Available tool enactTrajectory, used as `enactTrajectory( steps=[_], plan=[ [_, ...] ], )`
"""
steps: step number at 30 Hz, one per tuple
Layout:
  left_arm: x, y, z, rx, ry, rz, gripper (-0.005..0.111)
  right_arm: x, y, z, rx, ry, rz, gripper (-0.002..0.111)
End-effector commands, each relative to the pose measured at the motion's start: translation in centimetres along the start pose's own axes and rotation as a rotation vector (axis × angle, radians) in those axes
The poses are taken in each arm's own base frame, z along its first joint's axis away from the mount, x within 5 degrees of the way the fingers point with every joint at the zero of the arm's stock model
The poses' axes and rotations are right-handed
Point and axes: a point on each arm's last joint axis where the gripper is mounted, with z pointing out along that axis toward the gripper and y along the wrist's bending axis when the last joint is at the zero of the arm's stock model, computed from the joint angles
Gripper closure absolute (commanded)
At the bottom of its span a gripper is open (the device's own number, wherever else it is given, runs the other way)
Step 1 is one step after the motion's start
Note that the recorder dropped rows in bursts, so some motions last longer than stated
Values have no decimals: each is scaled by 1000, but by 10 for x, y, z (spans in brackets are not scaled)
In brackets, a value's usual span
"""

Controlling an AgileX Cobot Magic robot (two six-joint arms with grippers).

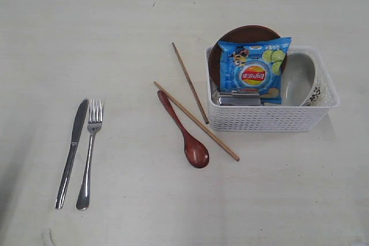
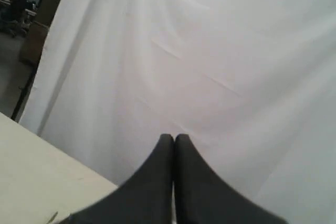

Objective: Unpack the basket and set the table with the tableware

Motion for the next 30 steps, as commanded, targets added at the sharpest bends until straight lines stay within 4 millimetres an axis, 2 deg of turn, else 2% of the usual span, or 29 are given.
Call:
enactTrajectory(
  steps=[1, 5, 7, 9, 14, 30],
  plan=[
    [-1, 0, -1, -3, -6, 2, 107, 46, 18, 11, 57, 148, 101, 109],
    [-1, 0, -1, -3, -6, 2, 107, 95, 31, 14, 136, 311, 242, 109],
    [-1, 0, -1, -3, -6, 2, 107, 118, 37, 13, 172, 333, 300, 109],
    [-1, 0, -1, -3, -6, 2, 107, 134, 44, 12, 167, 382, 329, 109],
    [-1, 0, -1, -3, -6, 2, 107, 146, 49, 6, 133, 530, 322, 109],
    [-1, 0, -1, -3, -6, 2, 107, 145, 48, 6, 154, 516, 363, 109]
  ],
)
